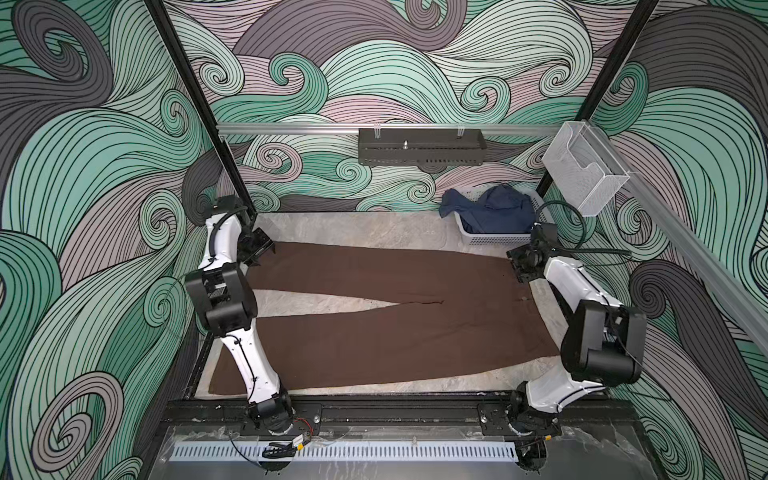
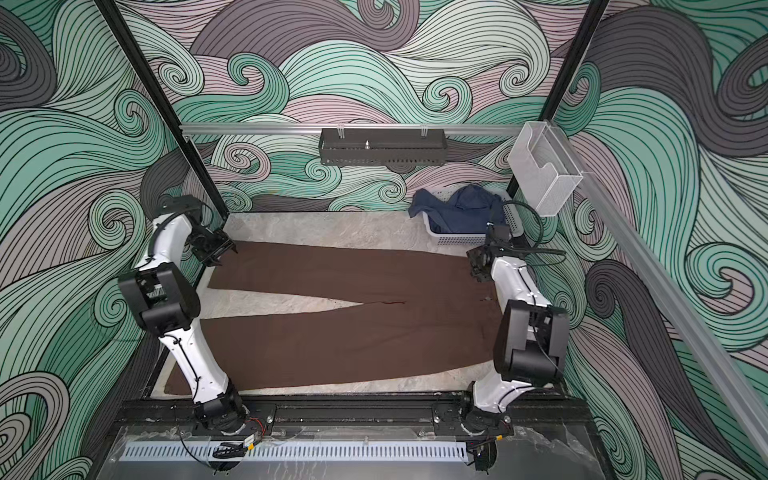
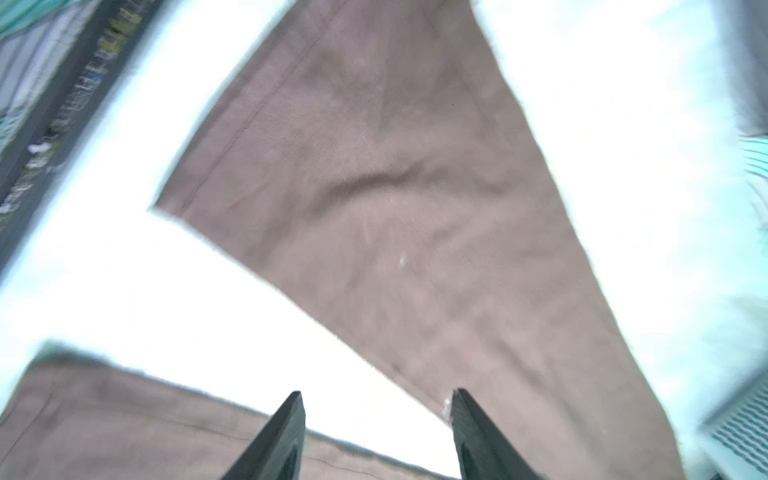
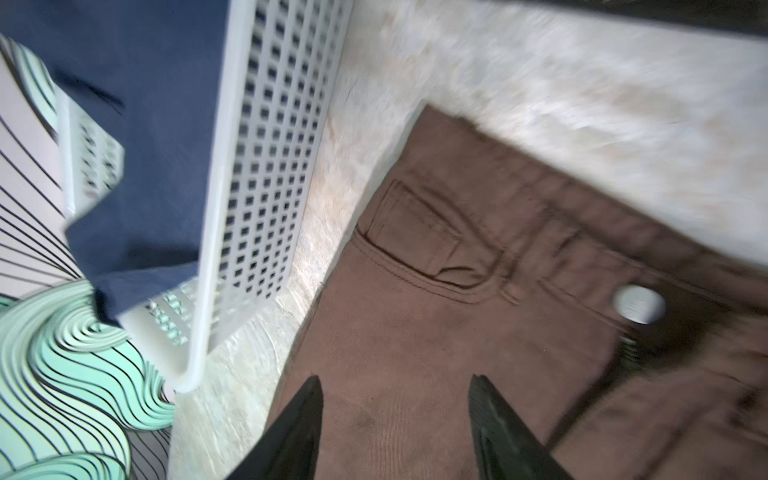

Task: Fold and stack the trousers

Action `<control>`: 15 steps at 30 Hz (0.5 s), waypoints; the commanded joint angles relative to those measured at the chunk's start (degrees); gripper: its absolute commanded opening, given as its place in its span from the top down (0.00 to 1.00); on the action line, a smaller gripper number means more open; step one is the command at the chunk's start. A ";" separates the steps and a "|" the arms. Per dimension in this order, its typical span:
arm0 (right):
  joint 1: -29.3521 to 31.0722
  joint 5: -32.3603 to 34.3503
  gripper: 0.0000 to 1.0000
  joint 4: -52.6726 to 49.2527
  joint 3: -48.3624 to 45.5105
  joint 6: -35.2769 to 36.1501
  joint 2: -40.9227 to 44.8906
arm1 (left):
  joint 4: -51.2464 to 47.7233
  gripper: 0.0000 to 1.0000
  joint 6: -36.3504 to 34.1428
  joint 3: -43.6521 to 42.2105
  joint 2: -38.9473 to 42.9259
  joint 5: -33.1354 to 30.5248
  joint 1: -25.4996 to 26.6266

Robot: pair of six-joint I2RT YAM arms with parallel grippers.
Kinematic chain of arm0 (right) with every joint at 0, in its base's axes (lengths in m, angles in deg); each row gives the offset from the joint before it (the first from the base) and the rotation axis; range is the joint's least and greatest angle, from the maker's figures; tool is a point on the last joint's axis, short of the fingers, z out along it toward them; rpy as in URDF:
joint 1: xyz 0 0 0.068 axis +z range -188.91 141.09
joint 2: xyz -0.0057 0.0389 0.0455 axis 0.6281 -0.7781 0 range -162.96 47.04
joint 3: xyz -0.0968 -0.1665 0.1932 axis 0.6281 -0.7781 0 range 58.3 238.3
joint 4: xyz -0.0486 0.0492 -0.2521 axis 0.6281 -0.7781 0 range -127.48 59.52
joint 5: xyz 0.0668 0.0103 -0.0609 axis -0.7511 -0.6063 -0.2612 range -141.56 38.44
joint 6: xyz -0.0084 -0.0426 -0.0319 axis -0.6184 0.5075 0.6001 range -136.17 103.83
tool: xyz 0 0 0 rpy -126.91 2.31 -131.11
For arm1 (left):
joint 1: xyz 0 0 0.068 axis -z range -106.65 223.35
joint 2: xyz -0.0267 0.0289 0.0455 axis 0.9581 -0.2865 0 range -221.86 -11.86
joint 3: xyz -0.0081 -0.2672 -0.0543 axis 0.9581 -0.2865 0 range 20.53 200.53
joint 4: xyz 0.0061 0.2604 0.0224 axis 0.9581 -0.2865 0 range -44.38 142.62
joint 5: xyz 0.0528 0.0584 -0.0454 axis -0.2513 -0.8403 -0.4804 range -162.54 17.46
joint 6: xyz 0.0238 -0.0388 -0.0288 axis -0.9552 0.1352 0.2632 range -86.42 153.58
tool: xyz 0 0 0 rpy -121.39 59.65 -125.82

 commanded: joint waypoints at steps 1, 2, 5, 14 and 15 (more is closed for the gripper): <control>-0.77 4.88 0.44 -6.24 -7.23 -6.01 1.71 | 6.78 0.41 4.96 -14.03 5.71 3.65 -0.22; -0.98 4.54 0.44 -6.12 -9.03 -6.91 2.41 | 7.68 0.41 5.71 -18.13 7.03 5.10 -0.41; -1.80 3.57 0.44 -6.14 -12.45 -7.45 3.78 | 8.16 0.41 6.71 -26.95 10.82 5.13 -0.83; -4.42 1.54 0.45 -8.20 -18.75 -8.20 7.63 | 7.87 0.41 7.18 -42.35 22.83 2.94 -4.61; -4.86 1.08 0.44 -8.16 -19.27 -8.13 7.73 | 7.53 0.41 7.37 -43.69 23.99 2.29 -5.16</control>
